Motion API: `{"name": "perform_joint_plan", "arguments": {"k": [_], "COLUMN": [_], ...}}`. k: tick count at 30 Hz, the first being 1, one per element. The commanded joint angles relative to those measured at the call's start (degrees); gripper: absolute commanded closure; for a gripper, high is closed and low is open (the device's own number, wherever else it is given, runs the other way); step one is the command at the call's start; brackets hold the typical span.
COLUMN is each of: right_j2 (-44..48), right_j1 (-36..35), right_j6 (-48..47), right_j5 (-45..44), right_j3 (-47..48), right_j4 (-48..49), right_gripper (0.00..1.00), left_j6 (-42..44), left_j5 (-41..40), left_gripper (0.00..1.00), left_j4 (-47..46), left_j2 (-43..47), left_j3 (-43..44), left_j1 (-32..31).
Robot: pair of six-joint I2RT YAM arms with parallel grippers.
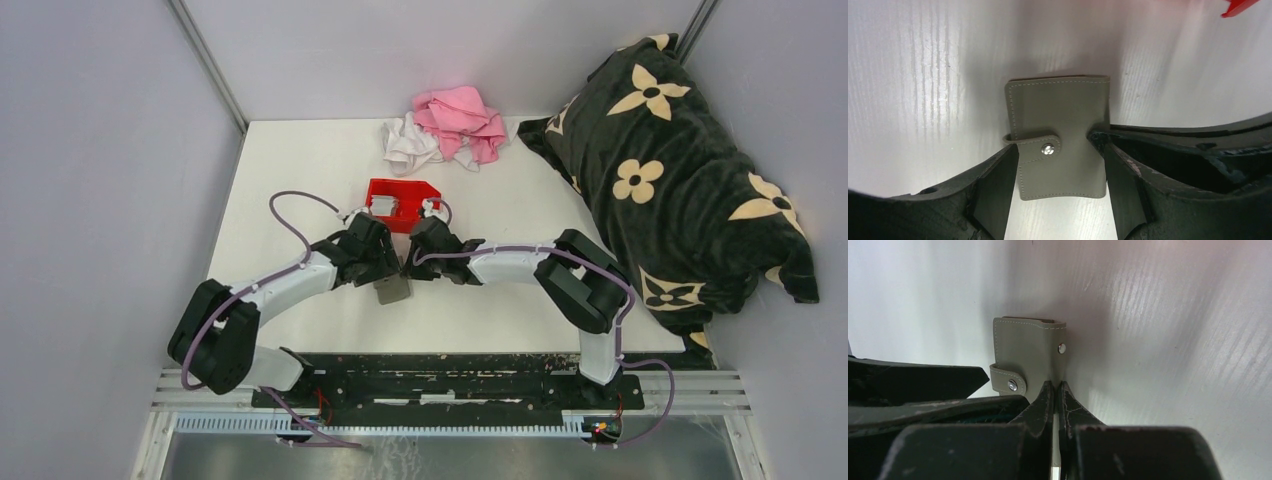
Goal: Put the credit cards into the card holder
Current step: Open the card holder at the center of the board.
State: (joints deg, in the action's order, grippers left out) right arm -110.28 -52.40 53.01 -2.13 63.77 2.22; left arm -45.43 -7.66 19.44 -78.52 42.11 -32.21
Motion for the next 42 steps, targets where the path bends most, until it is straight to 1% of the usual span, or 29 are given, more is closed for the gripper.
{"name": "perform_joint_plan", "arguments": {"k": [1,6,18,23,27,29,31,33,35,42], "right_j2": [3.2,3.8,4.2,5.1,5.9,6.1,6.4,6.7,6.7,6.8], "right_j1": [-0.2,-0.2,-0.2,0.1,0.8,1.0,1.2,1.4,1.6,2.0], "right_j6": [-1.7,-2.1,-2.8,-3.1,-3.5,-3.8,-4.2,-4.5,-4.6,-5.4], "right_j5": [-1.1,-1.0,0.2,-0.1,-0.2,-0.3,-0.4,-0.7,-0.7,-0.7], "right_j3": [-1.3,-1.9,-2.4,-3.4,-4.2,-4.2,-4.3,-4.4,-4.4,-4.5], "right_j4": [-1.3,-1.5,-2.0,-2.5,-3.1,-3.6,-4.2,-4.9,-5.5,-7.3], "right_gripper": [0.99,0.99,0.99,0.99,0.99,0.99,0.99,0.99,0.99,0.99], "left_j6": [3.0,3.2,4.3,3.8,3.4,3.2,2.9,2.5,2.0,0.2], "left_j5": [-3.7,-6.6,-12.1,-14.9,-17.2,-18.4,-20.3,-22.7,-24.7,-27.3], "left_gripper": [0.29,0.3,0.36,0.45,0.49,0.54,0.6,0.69,0.71,0.74], "left_j4": [4.6,8.4,13.9,15.2,16.5,17.1,19.2,21.1,22.3,24.2], "left_j2": [-2.7,-5.7,-12.6,-13.9,-14.4,-14.8,-15.3,-15.4,-15.1,-12.8], "left_j3": [3.7,5.9,10.1,10.0,10.1,10.5,11.5,12.5,13.2,13.2], "left_j1": [-1.3,-3.3,-7.7,-9.1,-10.3,-11.0,-12.0,-13.0,-13.6,-14.1]}}
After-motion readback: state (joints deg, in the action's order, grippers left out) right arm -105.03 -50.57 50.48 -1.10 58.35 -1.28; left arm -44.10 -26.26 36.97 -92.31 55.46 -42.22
